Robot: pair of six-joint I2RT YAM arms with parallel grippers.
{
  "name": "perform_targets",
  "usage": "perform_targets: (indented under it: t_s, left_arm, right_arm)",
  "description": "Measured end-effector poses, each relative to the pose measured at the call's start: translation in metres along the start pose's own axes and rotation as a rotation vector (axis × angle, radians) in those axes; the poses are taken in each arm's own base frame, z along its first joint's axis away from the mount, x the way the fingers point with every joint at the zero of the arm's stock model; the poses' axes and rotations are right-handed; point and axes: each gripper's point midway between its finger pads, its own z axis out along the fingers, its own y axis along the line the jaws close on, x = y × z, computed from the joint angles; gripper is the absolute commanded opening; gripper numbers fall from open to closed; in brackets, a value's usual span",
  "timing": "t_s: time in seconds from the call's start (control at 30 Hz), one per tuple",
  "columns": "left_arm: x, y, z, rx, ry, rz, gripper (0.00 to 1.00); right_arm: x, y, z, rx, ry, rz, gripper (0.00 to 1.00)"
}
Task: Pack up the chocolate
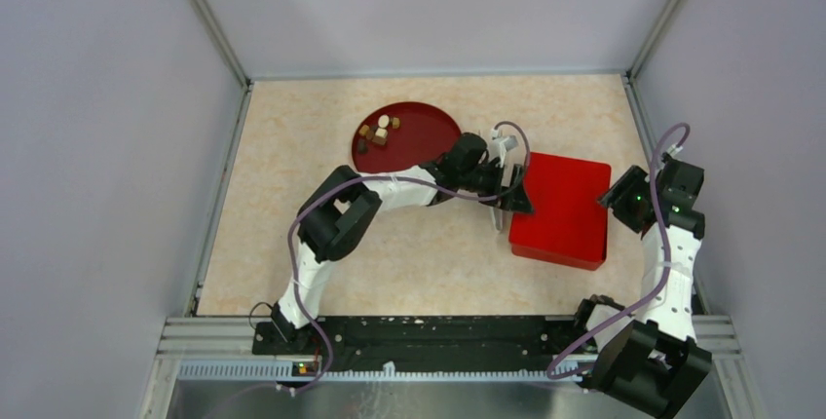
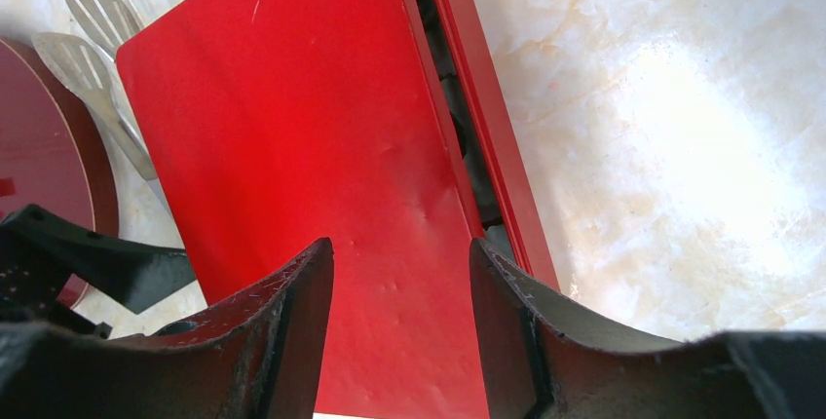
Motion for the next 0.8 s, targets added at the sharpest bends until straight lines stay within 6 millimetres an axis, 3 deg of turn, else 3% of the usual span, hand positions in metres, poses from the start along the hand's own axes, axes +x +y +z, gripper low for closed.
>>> perform_targets:
  t_s: [0.17,0.53,0.8]
  left_arm:
    - [-0.007,-0.005,-0.005,-0.047,-0.004,0.041,0.98]
    - [0.004,-0.015,0.004,-0.155,0.051,0.125,0.98]
    - [0.000,-0.024,0.005,-0.206,0.063,0.170,0.99]
  right_arm:
    - [-0.001,0.001,0.000,-0.002,-0.004,0.003,0.53]
    - [-0.003,0.002,-0.001,-0.007,-0.017,0.000,0.53]
    - [-0.004,0.002,-0.002,-0.004,-0.025,0.000,0.53]
